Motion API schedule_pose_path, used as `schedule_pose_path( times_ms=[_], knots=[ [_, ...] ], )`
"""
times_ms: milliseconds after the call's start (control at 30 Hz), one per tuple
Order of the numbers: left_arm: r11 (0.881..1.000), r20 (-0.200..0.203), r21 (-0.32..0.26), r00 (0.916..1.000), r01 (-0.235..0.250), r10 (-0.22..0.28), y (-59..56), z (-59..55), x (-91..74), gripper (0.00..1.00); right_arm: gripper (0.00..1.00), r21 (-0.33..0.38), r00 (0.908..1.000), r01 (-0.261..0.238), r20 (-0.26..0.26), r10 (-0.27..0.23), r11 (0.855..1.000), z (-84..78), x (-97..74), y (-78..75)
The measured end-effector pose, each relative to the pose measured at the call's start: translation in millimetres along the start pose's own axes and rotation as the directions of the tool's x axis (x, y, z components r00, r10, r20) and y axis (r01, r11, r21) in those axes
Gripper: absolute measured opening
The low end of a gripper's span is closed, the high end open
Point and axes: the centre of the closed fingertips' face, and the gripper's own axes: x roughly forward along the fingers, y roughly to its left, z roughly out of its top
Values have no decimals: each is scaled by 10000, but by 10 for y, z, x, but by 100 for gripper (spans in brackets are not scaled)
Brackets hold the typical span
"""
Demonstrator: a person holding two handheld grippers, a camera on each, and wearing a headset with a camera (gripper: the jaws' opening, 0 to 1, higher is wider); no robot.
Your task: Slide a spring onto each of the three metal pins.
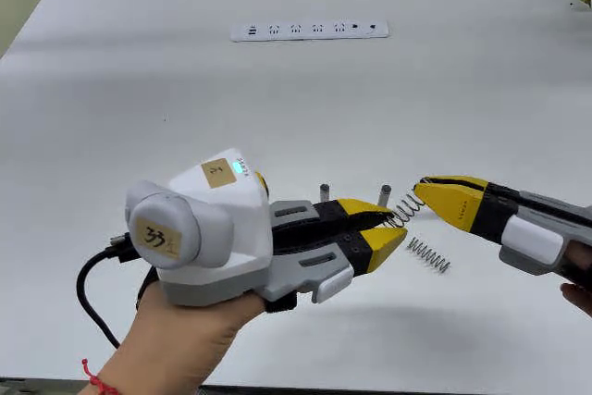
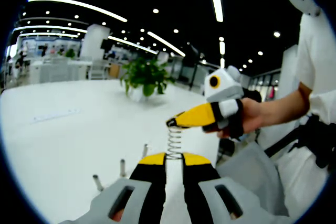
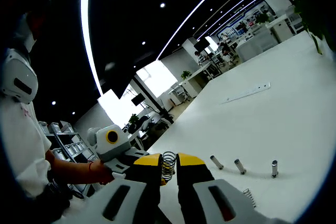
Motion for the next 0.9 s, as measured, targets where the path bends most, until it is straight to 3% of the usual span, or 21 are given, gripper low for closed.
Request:
schedule_pose_path(
  times_ms=[567, 900],
  knots=[
    [9998, -311, 138, 9994, 122, -118, -29, -67, 12, 11, 11, -1350, 9958, -284, -905, 162, 9904, -52, 29, 108],
    [9993, -439, 329, 9989, 176, -161, -49, -88, 25, 11, 11, -2413, 9887, -443, -1500, 78, 9694, -76, 48, 166]
  ],
)
